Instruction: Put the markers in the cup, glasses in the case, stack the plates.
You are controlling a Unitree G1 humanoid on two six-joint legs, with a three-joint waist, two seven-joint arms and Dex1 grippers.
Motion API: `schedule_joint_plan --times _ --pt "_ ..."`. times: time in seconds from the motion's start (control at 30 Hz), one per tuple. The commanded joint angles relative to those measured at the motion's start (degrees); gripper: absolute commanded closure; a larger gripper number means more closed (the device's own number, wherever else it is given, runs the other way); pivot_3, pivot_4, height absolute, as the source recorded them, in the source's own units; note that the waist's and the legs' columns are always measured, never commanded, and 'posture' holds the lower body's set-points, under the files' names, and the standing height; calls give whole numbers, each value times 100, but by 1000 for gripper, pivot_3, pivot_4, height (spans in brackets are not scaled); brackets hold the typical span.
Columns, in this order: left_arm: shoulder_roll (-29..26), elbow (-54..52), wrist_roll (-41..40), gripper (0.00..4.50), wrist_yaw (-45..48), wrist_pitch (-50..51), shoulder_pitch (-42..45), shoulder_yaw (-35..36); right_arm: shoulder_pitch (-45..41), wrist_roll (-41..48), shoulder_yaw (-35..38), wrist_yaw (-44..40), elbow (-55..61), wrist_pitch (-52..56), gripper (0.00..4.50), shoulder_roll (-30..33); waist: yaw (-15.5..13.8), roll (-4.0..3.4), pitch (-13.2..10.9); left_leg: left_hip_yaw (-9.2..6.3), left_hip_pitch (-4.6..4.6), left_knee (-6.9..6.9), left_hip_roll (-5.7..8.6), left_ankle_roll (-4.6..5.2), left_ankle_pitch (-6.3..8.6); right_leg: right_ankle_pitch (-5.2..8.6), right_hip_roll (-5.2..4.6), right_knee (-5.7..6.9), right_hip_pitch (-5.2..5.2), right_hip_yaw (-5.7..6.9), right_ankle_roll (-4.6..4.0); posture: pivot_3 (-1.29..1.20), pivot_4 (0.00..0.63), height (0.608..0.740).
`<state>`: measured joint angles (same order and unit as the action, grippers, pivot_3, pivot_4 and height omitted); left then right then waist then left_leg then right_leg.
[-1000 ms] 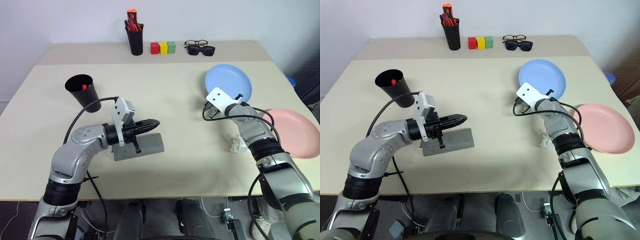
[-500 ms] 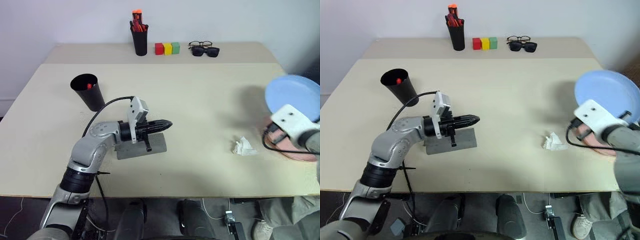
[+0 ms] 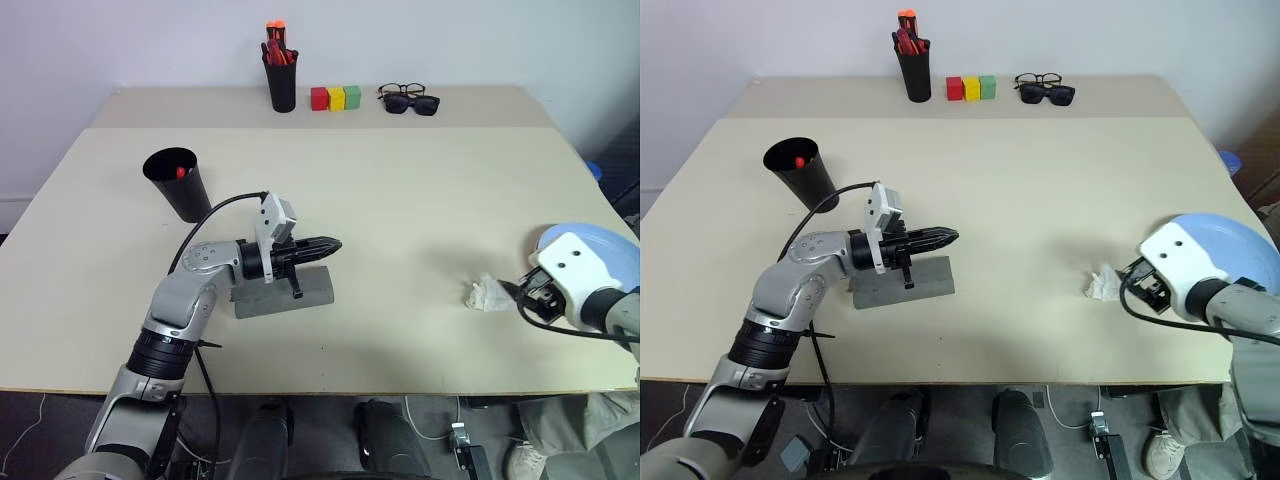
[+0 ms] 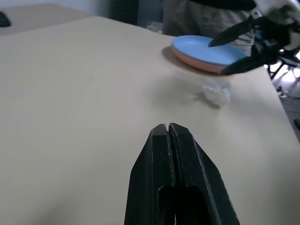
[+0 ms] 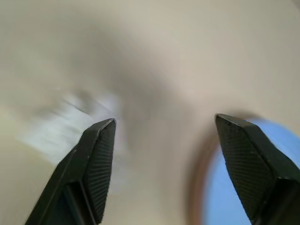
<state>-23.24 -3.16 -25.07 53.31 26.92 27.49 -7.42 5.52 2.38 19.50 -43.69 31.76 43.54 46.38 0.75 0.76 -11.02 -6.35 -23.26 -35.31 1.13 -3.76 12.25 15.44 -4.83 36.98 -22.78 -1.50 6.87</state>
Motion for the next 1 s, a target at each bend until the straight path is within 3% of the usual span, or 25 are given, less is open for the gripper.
schedule_joint_plan --times 0.03,0.13,0.2,0.3,0.4,0.43,0.67,0.83,0.93,1.0 --pt "-76 -250 -30 4500 -72 -101 -56 208 -88 17 -246 256 -92 144 1029 -115 2 -1 0 0 0 0 0 0 0 0 0 0 0 0 0 0 150 740" --pt "-126 -332 -78 4500 -100 -53 -126 250 -136 -8 -446 437 -285 352 1029 -145 -3 0 0 0 -1 0 1 0 0 0 -2 0 -1 0 -1 0 150 740" --pt "-170 -392 -104 4500 -96 -17 -183 279 -145 29 -482 515 -386 519 1544 -153 5 -1 0 0 0 0 0 0 0 1 -1 0 -1 0 -1 0 150 740" --pt "-202 -429 -112 4500 -101 -26 -228 289 -118 50 -459 578 -408 552 2714 -101 -5 -1 0 0 0 1 0 0 0 1 -1 0 -1 1 -2 0 150 740" --pt "-209 -371 -69 4500 -116 -89 -226 305 -182 86 -218 682 -289 534 4280 -85 -4 -1 0 0 -1 0 1 0 0 0 -2 0 -1 1 -1 0 150 740" --pt "-205 -337 -60 4500 -138 -86 -215 316 -223 70 -135 728 -275 541 4404 -42 -3 -1 0 0 -1 0 1 0 0 0 -2 0 -1 1 -1 0 150 740" --pt "-183 -139 -56 4500 -520 -123 -192 629 -859 -465 419 1617 -1003 505 4404 318 5 -1 0 0 -1 0 1 0 0 0 -1 0 -2 1 -1 0 150 740" --pt "-310 -330 -30 4500 -689 -122 -388 876 -1146 -825 145 1954 -2027 219 4404 603 0 -1 0 0 -2 2 1 0 0 1 -1 -1 -3 1 -2 0 150 740" --pt "-422 -482 -6 4500 -839 -116 -560 1028 -1404 -886 -23 2122 -2547 34 3642 574 20 -2 0 1 -2 5 1 0 0 1 -2 -2 -4 1 -2 0 150 740" --pt "-484 -624 -39 4500 -962 -85 -676 1169 -1653 -986 -196 2280 -2805 -111 2719 588 45 -4 -1 2 -1 4 0 0 0 0 -2 0 -6 0 -2 0 150 740"
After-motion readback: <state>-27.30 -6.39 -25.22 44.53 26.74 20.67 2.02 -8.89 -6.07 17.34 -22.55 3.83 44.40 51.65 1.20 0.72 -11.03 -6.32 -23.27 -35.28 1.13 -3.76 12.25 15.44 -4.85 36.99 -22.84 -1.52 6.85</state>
